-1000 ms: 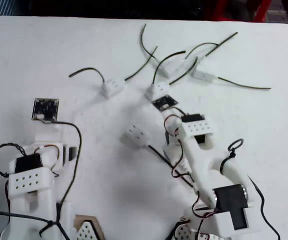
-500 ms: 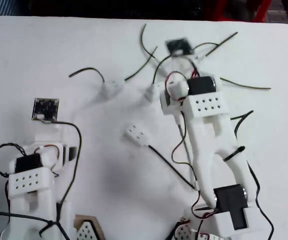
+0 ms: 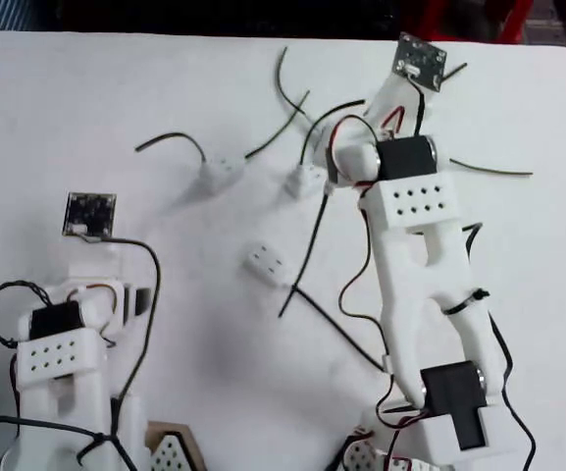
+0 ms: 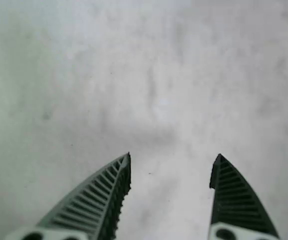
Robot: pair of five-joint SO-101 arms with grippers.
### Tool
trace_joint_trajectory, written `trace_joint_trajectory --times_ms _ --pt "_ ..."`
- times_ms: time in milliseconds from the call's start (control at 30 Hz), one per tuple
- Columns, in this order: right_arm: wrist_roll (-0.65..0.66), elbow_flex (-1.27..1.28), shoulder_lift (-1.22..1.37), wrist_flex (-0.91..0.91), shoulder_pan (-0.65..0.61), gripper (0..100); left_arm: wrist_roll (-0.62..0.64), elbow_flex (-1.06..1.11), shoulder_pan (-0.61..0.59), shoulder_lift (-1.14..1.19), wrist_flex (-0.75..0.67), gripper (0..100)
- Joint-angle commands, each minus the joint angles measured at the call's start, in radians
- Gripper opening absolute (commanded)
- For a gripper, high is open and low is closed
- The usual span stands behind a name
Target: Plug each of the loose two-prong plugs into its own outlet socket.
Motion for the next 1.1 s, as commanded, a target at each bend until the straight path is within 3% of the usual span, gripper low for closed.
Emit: trace_joint_trajectory --times_ms 0,200,333,667,800,1067 --pt "-0.008 -0.046 -0.004 -0.084 -0.008 1.7 -0.002 -0.003 -0.007 -0.025 -0.017 26" --pt "0.006 -0.046 -0.004 -0.211 -0.01 1.7 -0.002 -0.003 -0.007 -0.025 -0.017 26" --pt "0.117 -0.044 -0.004 -0.278 -0.048 1.7 -0.002 -0.003 -0.007 -0.025 -0.017 26" --pt "0.25 0.041 -0.137 -0.343 -0.131 1.7 -0.003 -0.003 -0.005 -0.025 -0.017 26" --pt "0.321 0.239 -0.312 -0.53 -0.131 1.7 -0.034 -0.003 -0.005 -0.025 -0.017 26" --pt "0.473 0.769 -0.496 -1.082 -0.157 1.6 -0.037 -0.002 -0.005 -0.025 -0.017 26"
